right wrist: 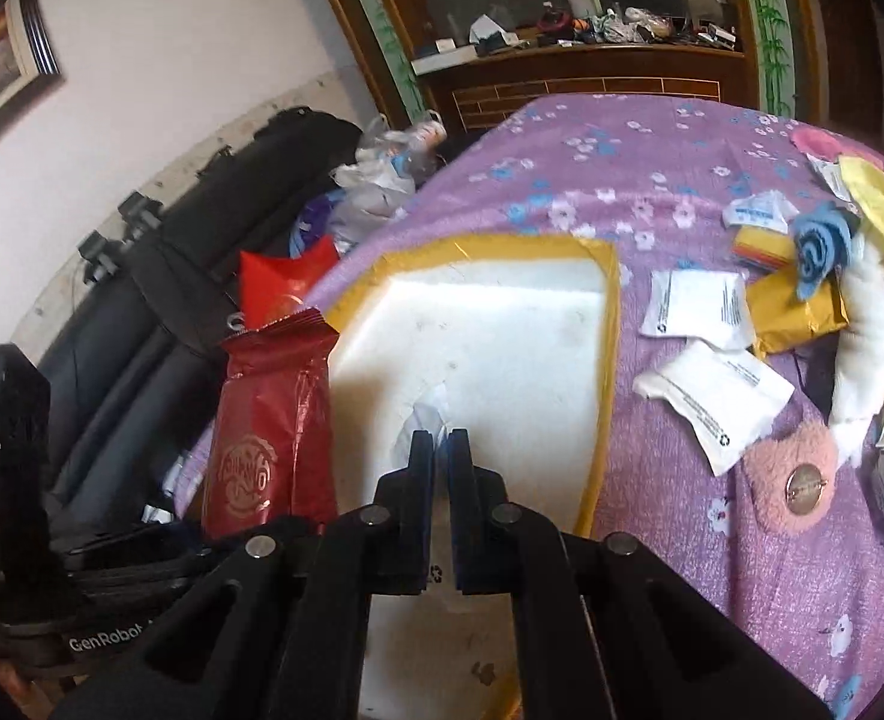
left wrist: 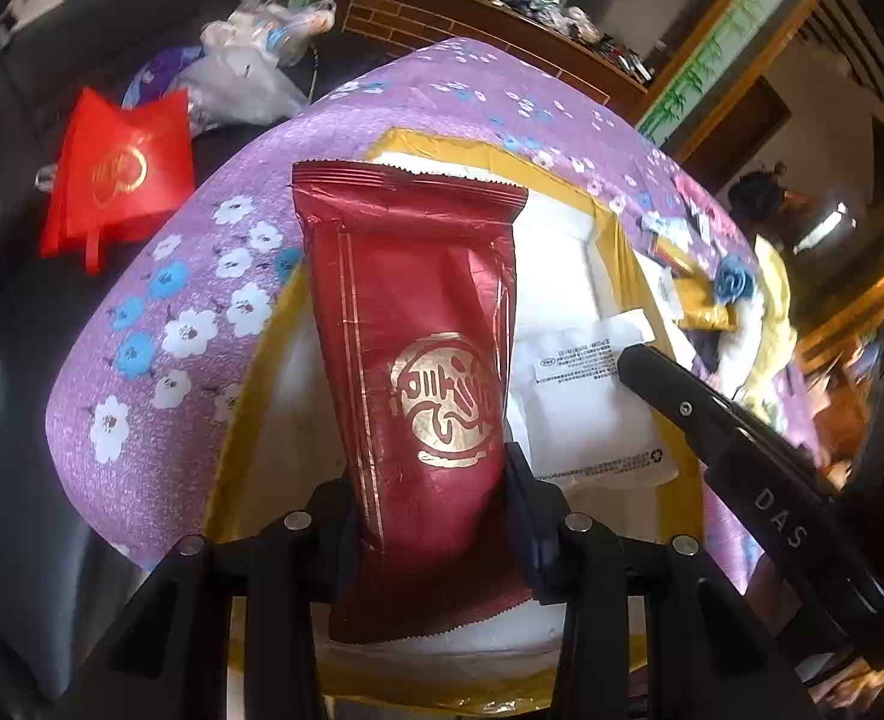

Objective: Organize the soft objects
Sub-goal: 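Carry the red packet and white sachet into the foam tray and open both tools, then withdraw both tools from the tray back over the remaining items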

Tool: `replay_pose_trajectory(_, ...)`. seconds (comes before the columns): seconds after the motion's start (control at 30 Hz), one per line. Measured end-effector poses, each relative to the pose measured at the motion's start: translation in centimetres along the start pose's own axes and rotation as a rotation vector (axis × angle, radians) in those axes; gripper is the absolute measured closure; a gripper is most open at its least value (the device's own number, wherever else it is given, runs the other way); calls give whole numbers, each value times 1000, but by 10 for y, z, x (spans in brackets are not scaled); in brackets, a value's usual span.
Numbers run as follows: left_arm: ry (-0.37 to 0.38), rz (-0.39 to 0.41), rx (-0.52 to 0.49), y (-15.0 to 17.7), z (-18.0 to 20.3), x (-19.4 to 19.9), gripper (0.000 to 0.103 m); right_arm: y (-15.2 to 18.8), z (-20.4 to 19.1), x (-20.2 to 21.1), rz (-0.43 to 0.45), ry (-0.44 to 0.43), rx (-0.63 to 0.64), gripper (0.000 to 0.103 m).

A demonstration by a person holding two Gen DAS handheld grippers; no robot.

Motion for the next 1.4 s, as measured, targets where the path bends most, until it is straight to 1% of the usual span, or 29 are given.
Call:
replay_pose_trajectory(0.03, -5, -4, -7, 1, 4, -3, 59, 1, 1, -2, -13, 15, 11, 95)
replay_pose_trajectory(0.07, -9, -6, -3, 2, 6, -4, 57, 2, 1, -4, -24, 12, 18, 92)
replay_pose_trajectory(0.1, -17, -1, 7, 3, 8, -6, 55, 3, 4, -5, -34, 7, 17, 91)
replay_pose_trajectory(0.13, -26, 2, 14, 2, 8, -7, 49, 4, 7, -5, -39, 7, 12, 91)
replay_pose_trajectory(0.17, -40, 2, 22, 3, 9, -7, 42, 6, 12, -3, -40, -8, 2, 86)
replay_pose_trajectory(0.2, -44, 11, 25, 3, 11, -5, 41, 7, 16, 0, -36, -30, -6, 79)
replay_pose_trajectory(0.23, -54, 19, 28, 4, 11, -3, 35, 8, 18, 3, -33, -57, -8, 74)
replay_pose_trajectory(0.27, -82, 38, 30, 5, 13, 1, 29, 10, 22, 10, -22, -100, -3, 64)
replay_pose_trajectory(0.3, -120, 64, 31, 6, 14, 6, 25, 12, 23, 16, -11, -130, 4, 62)
replay_pose_trajectory(0.33, -160, 97, 32, 8, 17, 13, 20, 13, 24, 21, 0, -145, 10, 56)
replay_pose_trajectory(0.37, -178, 122, 32, 10, 22, 18, 17, 15, 27, 28, 13, -153, 14, 45)
replay_pose_trajectory(0.4, -181, 135, 32, 11, 27, 21, 17, 17, 32, 36, 31, -169, 17, 39)
replay_pose_trajectory(0.5, -177, 193, 24, 18, 52, 34, 17, 25, 48, 53, 52, -237, 28, 36)
replay_pose_trajectory(0.6, -164, 229, 3, 22, 83, 38, 16, 36, 73, 69, 71, -272, 14, 32)
replay_pose_trajectory(0.67, -147, 235, -8, 23, 104, 36, 15, 44, 96, 76, 77, -285, -12, 28)
replay_pose_trajectory(0.77, -114, 217, -36, 22, 139, 26, 15, 53, 126, 81, 72, -303, -55, 26)
replay_pose_trajectory(0.83, -113, 194, -57, 22, 162, 16, 15, 58, 145, 84, 62, -314, -82, 26)
replay_pose_trajectory(1.0, -109, 153, -94, 22, 201, -4, 15, 69, 185, 94, 78, -312, -131, 24)
replay_pose_trajectory(1.07, -118, 144, -94, 24, 208, -9, 15, 73, 198, 98, 103, -303, -153, 22)
replay_pose_trajectory(1.17, -111, 122, -99, 23, 216, -15, 15, 76, 213, 102, 108, -298, -183, 21)
replay_pose_trajectory(1.27, -114, 116, -99, 24, 218, -18, 15, 79, 221, 100, 98, -293, -183, 21)
replay_pose_trajectory(1.4, -109, 104, -96, 24, 221, -23, 15, 81, 221, 96, 70, -291, -157, 21)
Point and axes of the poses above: each gripper's, at about its wrist camera, not at the fingertips, and x roughly against the way its jaws point, z to its right, y to its underside, the point moved 5 cm from there along -x, roughly the way its jaws point, and after that the axes turned 14 degrees about -z, right-handed, at the moved point
